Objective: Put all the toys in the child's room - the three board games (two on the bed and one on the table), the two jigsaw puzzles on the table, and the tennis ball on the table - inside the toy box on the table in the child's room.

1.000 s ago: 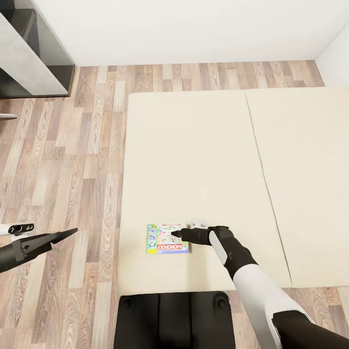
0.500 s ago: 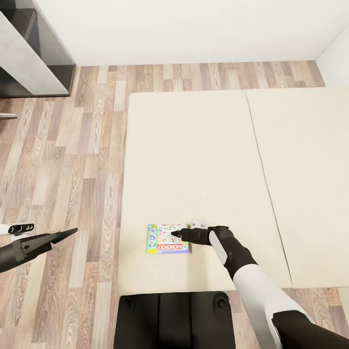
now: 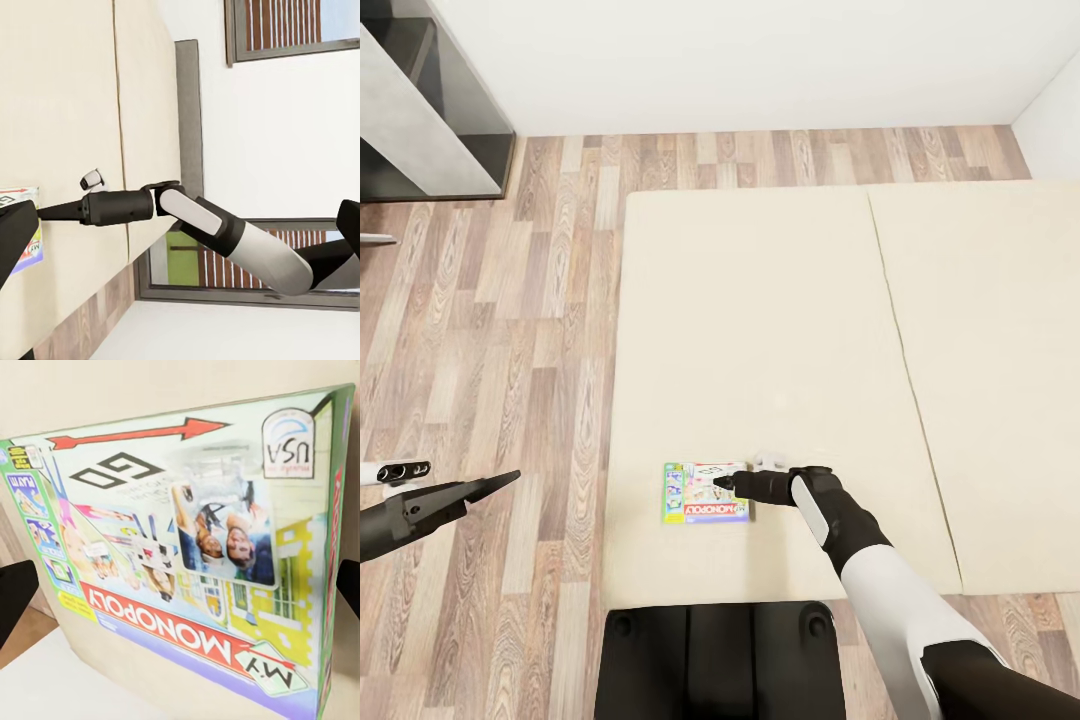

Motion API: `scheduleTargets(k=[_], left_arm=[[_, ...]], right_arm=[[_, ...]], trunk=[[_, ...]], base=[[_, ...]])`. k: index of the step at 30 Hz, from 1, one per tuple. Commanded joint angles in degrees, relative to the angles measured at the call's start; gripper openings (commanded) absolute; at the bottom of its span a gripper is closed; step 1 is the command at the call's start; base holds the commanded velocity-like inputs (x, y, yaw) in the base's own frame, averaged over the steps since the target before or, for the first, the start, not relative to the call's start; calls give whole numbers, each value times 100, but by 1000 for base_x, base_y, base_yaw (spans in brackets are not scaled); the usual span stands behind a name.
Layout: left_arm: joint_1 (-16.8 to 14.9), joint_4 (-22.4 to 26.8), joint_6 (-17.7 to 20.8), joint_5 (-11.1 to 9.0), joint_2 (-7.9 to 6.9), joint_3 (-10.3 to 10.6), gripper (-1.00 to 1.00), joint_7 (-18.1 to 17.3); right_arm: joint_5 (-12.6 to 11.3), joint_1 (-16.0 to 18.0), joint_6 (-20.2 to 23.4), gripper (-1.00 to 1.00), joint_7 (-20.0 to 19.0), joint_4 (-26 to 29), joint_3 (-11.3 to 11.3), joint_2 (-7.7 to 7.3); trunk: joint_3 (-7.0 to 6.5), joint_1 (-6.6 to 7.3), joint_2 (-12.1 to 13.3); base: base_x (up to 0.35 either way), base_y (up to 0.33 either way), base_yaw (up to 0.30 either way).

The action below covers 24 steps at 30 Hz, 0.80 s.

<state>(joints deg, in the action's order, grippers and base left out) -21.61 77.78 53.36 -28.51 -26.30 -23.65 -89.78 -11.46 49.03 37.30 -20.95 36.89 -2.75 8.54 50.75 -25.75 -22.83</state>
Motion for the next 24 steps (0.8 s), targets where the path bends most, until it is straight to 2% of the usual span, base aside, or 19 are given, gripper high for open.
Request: scheduleTargets(k=[1,24], left_arm=[[-1,3,61,3,-1,0,100,-22],[-1,3,61,3,-4,0,100,-22]], right_arm=[[-37,1,32,100,12,5,-7,-2],[-32,1,32,100,10,10,-7,-2]], trunk=[[6,-3,-9],[6,-3,-9]], base=[[0,0,0],[0,0,0]])
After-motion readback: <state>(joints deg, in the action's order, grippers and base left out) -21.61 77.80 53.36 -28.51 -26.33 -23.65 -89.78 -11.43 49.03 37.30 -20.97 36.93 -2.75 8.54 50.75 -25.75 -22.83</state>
